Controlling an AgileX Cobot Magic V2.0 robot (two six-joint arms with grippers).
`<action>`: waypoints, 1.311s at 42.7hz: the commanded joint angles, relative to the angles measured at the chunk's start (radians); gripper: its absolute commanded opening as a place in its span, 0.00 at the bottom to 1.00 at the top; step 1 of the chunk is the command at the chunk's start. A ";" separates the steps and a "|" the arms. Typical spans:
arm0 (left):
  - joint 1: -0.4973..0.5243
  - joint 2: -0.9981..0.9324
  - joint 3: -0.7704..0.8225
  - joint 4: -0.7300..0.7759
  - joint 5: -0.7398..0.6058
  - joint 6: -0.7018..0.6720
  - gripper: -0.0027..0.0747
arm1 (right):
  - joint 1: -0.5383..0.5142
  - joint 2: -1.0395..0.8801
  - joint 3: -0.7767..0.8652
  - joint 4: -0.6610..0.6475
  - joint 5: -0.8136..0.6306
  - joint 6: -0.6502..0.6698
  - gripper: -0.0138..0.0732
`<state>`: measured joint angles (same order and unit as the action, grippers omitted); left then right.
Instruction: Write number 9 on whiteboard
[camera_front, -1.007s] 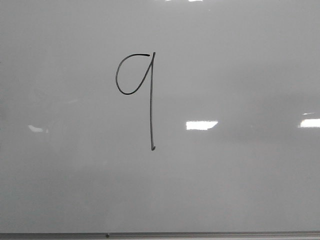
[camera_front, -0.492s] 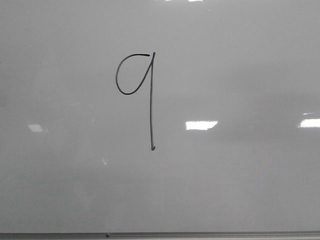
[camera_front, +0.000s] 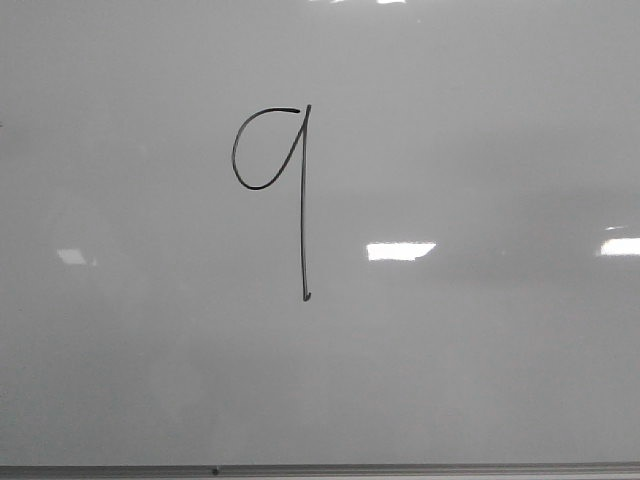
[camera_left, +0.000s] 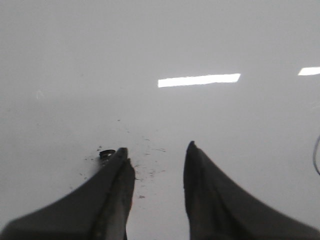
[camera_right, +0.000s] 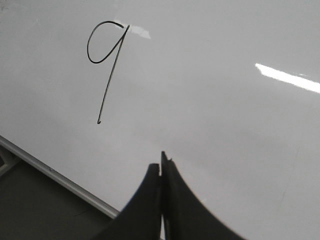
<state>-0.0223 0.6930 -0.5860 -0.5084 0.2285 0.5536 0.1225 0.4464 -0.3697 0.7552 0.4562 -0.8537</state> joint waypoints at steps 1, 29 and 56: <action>0.003 -0.069 -0.023 -0.004 0.044 0.000 0.14 | -0.004 0.001 -0.025 0.029 -0.057 -0.003 0.08; 0.003 -0.144 -0.023 -0.006 0.083 0.000 0.01 | -0.004 0.001 -0.025 0.029 -0.057 -0.003 0.08; 0.003 -0.380 0.136 0.452 0.053 -0.455 0.01 | -0.004 0.001 -0.025 0.029 -0.057 -0.003 0.08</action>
<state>-0.0223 0.3998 -0.4795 -0.1691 0.3720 0.2339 0.1225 0.4464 -0.3697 0.7552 0.4562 -0.8537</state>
